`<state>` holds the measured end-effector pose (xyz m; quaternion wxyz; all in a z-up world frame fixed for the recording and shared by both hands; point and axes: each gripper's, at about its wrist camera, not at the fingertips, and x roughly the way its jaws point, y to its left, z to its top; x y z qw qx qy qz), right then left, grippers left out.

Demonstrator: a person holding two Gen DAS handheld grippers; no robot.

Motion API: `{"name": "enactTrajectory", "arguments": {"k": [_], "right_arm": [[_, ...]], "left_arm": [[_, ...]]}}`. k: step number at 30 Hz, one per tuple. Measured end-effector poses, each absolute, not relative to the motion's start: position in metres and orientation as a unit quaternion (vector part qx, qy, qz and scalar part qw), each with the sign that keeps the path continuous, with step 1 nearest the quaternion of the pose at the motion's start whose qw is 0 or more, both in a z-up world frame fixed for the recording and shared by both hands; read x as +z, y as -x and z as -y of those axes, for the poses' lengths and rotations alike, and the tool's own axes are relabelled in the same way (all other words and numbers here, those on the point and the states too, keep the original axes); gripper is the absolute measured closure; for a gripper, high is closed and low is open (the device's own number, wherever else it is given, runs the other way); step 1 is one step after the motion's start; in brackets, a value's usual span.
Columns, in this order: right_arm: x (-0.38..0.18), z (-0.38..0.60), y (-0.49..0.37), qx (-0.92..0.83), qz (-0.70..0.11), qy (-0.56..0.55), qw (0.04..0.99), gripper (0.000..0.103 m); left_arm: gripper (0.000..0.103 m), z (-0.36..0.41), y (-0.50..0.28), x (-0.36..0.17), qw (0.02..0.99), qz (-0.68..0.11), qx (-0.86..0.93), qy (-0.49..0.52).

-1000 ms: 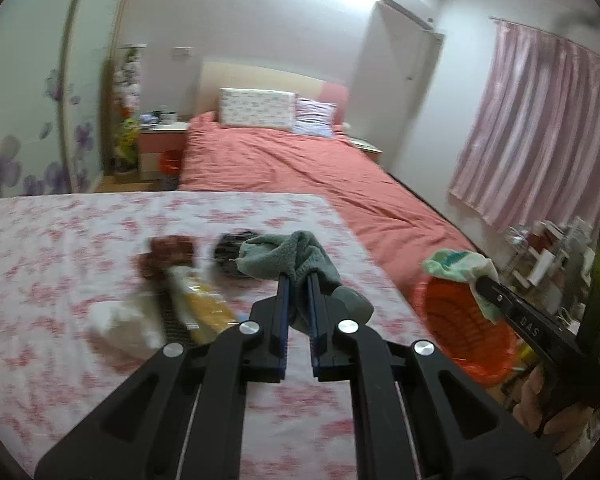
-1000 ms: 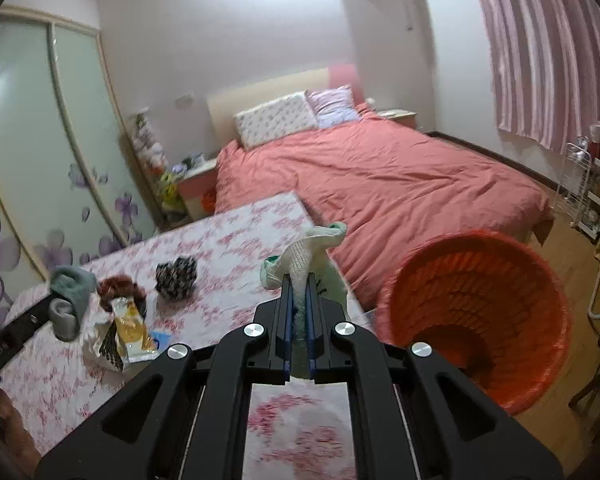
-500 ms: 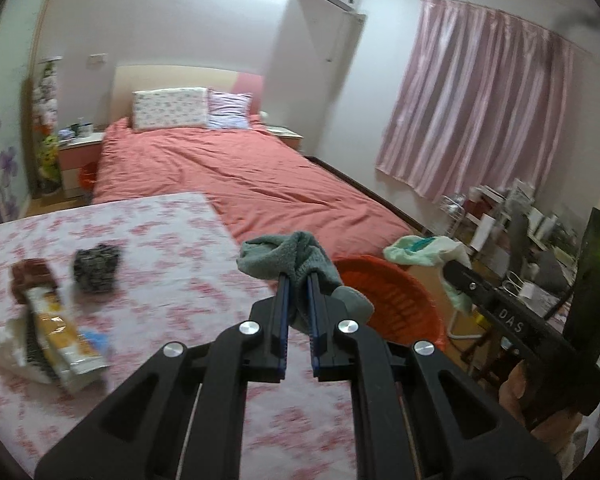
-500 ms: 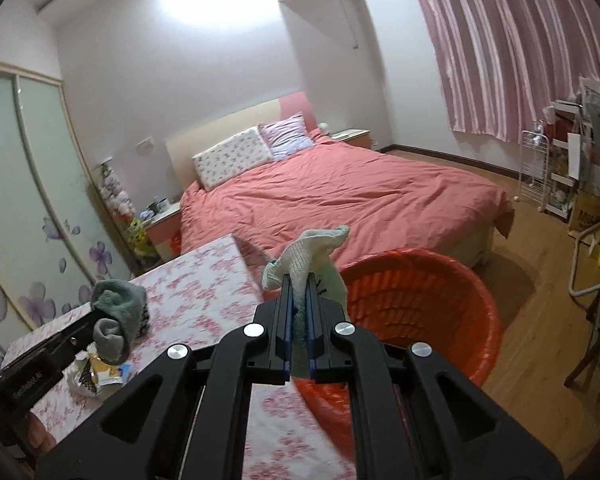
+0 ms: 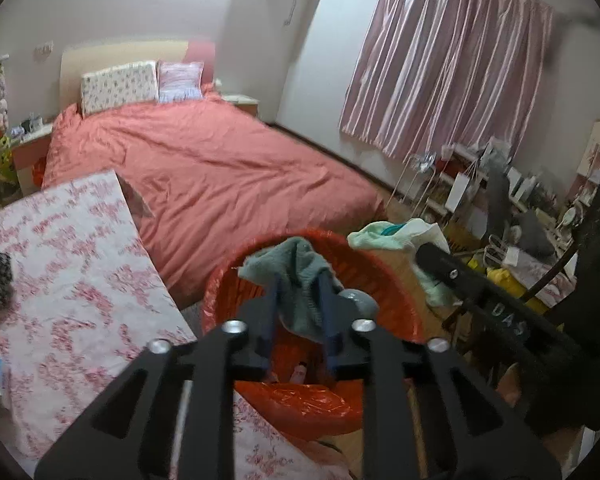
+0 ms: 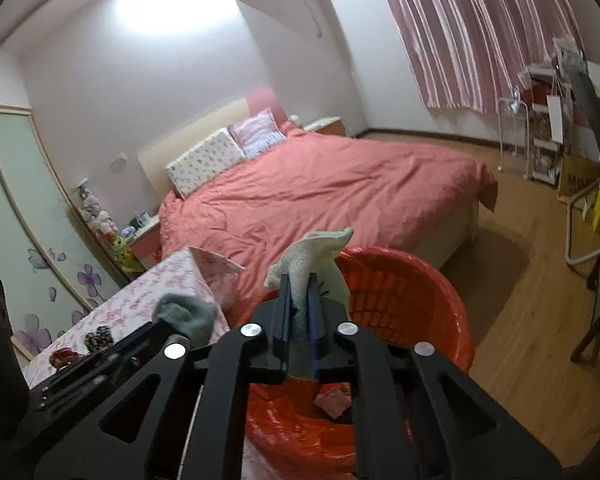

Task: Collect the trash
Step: 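Carry both held items over the orange basket and open both tools, then return both open tools to the items on the bed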

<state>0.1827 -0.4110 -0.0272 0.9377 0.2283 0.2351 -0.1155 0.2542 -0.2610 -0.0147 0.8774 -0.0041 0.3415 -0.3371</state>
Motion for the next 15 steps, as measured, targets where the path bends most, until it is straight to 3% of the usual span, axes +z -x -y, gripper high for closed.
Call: {"name": "enactTrajectory", "arguments": {"k": [5,15], "right_arm": [[-0.04,0.413,-0.181,-0.126,-0.255,-0.225,0.932,0.063],[-0.032,0.402,-0.174,-0.134,-0.264,-0.201,0.934,0.054]], "left_arm": [[0.062,0.254,-0.268,-0.036,0.879,-0.366,-0.306,0.001],[0.047,0.219,-0.265,-0.035,0.893,-0.36,-0.269,-0.008]]}}
